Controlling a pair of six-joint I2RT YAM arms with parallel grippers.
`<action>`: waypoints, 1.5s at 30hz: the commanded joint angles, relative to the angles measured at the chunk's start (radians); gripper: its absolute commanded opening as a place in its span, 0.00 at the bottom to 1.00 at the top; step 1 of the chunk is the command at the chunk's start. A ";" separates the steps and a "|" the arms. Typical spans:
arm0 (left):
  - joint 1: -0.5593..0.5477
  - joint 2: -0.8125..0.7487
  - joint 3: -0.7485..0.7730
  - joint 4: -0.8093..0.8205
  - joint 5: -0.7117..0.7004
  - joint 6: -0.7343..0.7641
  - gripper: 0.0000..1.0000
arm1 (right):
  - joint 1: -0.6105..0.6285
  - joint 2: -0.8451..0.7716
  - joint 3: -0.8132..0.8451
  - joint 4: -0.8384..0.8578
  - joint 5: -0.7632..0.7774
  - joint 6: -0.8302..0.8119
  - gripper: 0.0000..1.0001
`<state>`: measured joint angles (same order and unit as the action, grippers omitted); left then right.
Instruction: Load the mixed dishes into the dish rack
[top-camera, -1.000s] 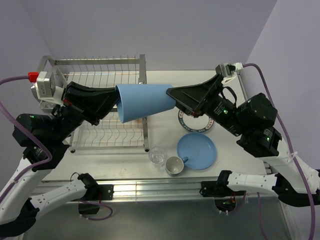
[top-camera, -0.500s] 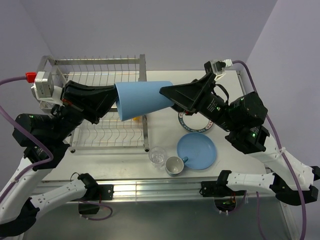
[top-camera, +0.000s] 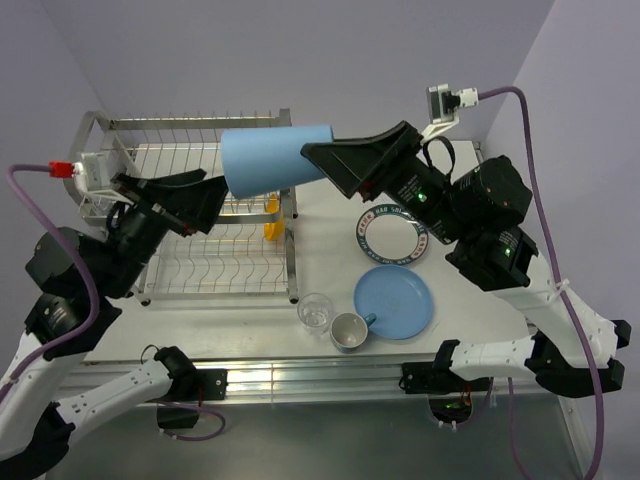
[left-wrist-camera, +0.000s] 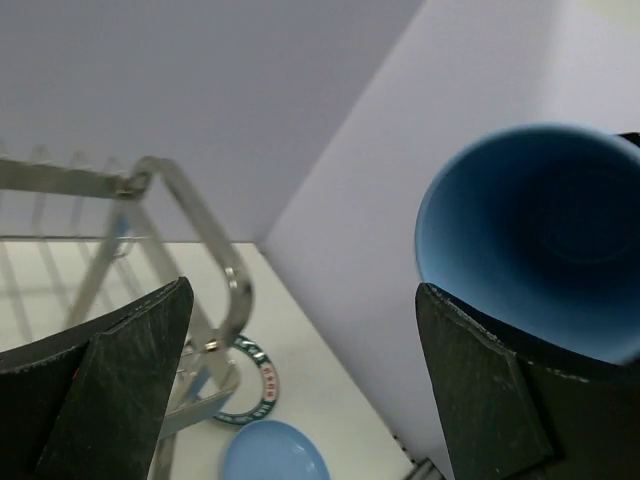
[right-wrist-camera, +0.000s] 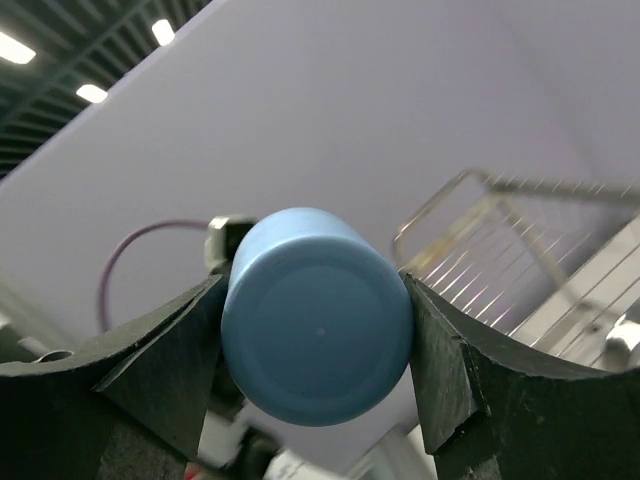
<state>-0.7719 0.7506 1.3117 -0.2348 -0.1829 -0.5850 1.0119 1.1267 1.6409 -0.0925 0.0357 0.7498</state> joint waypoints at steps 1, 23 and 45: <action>0.003 -0.066 0.008 -0.115 -0.174 0.040 0.99 | -0.004 0.088 0.149 -0.018 0.096 -0.266 0.00; 0.003 -0.263 -0.153 -0.248 -0.182 0.031 0.96 | 0.021 0.761 0.867 -0.414 0.296 -1.018 0.00; 0.003 -0.278 -0.253 -0.271 -0.141 -0.004 0.95 | 0.025 0.777 0.879 -0.589 0.310 -1.066 0.00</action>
<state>-0.7712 0.4656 1.0599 -0.5220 -0.3447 -0.5735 1.0317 1.9419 2.5019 -0.6861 0.3546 -0.3305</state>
